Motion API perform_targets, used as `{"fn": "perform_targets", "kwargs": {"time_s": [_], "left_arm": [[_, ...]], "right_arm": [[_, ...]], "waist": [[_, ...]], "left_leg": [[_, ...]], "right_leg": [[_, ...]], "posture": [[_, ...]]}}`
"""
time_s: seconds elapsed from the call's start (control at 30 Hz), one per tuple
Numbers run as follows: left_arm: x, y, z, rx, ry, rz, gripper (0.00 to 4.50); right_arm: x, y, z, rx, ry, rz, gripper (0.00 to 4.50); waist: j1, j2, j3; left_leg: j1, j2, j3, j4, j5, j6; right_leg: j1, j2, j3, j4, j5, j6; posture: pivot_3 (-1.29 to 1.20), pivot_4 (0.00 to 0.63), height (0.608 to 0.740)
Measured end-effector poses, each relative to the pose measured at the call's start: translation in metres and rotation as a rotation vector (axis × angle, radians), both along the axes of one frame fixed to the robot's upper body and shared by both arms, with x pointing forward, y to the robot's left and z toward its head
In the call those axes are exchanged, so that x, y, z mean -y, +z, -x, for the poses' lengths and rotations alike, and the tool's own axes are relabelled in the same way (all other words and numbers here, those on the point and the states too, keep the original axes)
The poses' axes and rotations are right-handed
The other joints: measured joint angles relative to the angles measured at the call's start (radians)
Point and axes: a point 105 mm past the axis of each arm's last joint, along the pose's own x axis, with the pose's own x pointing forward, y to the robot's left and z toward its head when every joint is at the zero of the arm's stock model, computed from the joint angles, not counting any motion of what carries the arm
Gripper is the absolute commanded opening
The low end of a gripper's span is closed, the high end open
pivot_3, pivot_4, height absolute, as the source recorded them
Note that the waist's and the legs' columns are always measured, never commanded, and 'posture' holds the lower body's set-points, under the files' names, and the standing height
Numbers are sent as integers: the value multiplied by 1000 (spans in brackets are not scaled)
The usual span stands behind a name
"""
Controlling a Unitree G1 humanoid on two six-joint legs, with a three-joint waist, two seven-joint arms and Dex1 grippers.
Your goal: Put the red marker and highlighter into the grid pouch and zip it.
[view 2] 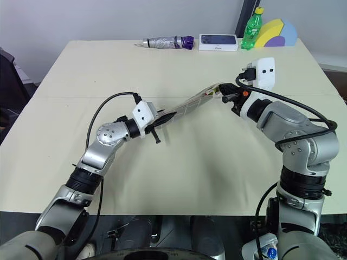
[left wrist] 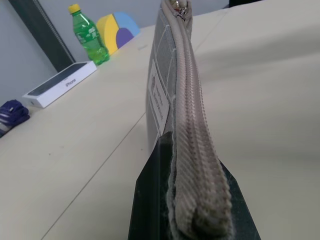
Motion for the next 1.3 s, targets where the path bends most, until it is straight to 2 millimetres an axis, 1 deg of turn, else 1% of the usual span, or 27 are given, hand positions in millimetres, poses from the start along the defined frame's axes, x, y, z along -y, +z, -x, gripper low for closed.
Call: {"fn": "perform_targets", "kwargs": {"time_s": [0.07,0.2,0.3,0.47,0.53,0.57,0.63,0.67,0.73,0.77,0.8,0.83,0.97,1.0,1.07,1.1,1.13,1.23,1.3], "left_arm": [[0,-1,1,0,-5,-1,0],[-4,-4,3,-4,-13,-18,0],[-10,-9,8,-14,-22,-38,0],[-15,-13,11,-24,-28,-59,0],[-19,-15,11,-32,-22,-67,0],[-20,-16,11,-35,-19,-71,0],[-22,-18,11,-54,-13,-70,703],[-25,-20,10,-75,-5,-63,1055],[-31,-26,10,-120,12,-64,2035],[-32,-27,10,-131,10,-66,2618],[-31,-28,11,-142,5,-66,3075],[-31,-29,12,-147,1,-68,3529],[-37,-32,18,-200,-3,-71,3529],[-42,-32,20,-220,9,-60,3529],[-57,-34,21,-264,55,-45,3529],[-67,-36,21,-284,91,-39,3529],[-73,-36,21,-297,116,-33,3529],[-92,-35,23,-322,194,6,3529],[-109,-37,26,-332,262,15,3529]], "right_arm": [[6,-4,-3,-4,-29,4,53],[17,-2,-7,22,-91,23,53],[33,-4,-13,28,-171,53,53],[33,-15,-12,-9,-161,62,53],[34,-23,-9,-34,-140,102,53],[34,-27,-7,-47,-127,128,292],[34,-32,-1,-72,-93,174,938],[36,-36,4,-88,-78,211,1414],[41,-42,11,-116,-62,271,2403],[43,-45,13,-127,-61,284,3016],[46,-48,16,-143,-57,302,3469],[48,-50,19,-153,-49,315,3547],[56,-55,31,-181,-17,375,3547],[59,-55,34,-178,-16,387,3547],[65,-53,38,-162,-8,410,3547],[66,-49,39,-141,-4,407,3547],[66,-47,39,-126,3,406,3547],[60,-41,41,-73,54,392,3547],[58,-40,40,-42,78,381,3547]], "waist": [[0,0,0],[-2,0,0],[-3,0,0],[-2,0,0],[0,0,0],[1,0,0],[1,0,0],[2,0,0],[1,0,0],[1,0,0],[3,0,0],[3,0,0],[4,0,0],[2,0,0],[1,0,0],[0,0,0],[1,0,0],[2,0,0],[3,0,0]], "left_leg": [[0,0,1,1,0,0],[0,0,1,1,0,0],[0,0,1,0,0,0],[0,0,1,1,0,0],[0,0,1,1,0,0],[0,0,1,1,0,0],[0,0,1,1,0,0],[0,0,1,1,0,0],[0,0,1,1,0,0],[0,0,1,1,0,0],[0,0,1,1,0,0],[0,0,1,1,0,0],[0,0,1,1,0,0],[0,0,1,1,0,0],[0,0,1,1,0,0],[0,1,1,1,0,0],[0,1,1,1,0,0],[1,1,0,2,0,0],[1,1,0,1,0,0]], "right_leg": [[0,0,0,0,0,0],[0,1,0,1,0,0],[0,1,0,1,0,0],[0,1,0,1,0,0],[0,1,0,1,0,0],[0,0,0,1,0,0],[0,0,0,1,0,0],[0,0,0,1,0,0],[0,1,0,1,0,0],[0,0,0,1,0,0],[0,0,0,1,0,0],[0,0,0,1,0,0],[0,0,0,1,0,0],[0,0,0,1,0,0],[0,0,0,1,0,0],[0,0,0,1,0,0],[1,0,0,1,0,0],[1,0,0,1,0,0],[1,0,0,1,0,0]], "posture": [[0,150,740],[0,150,740],[0,150,740],[0,150,740],[0,150,740],[0,150,740],[0,150,740],[0,150,740],[0,150,740],[0,150,740],[0,150,740],[0,150,740],[0,150,740],[0,150,740],[0,150,740],[0,150,740],[0,150,740],[0,150,740],[0,150,740]]}}
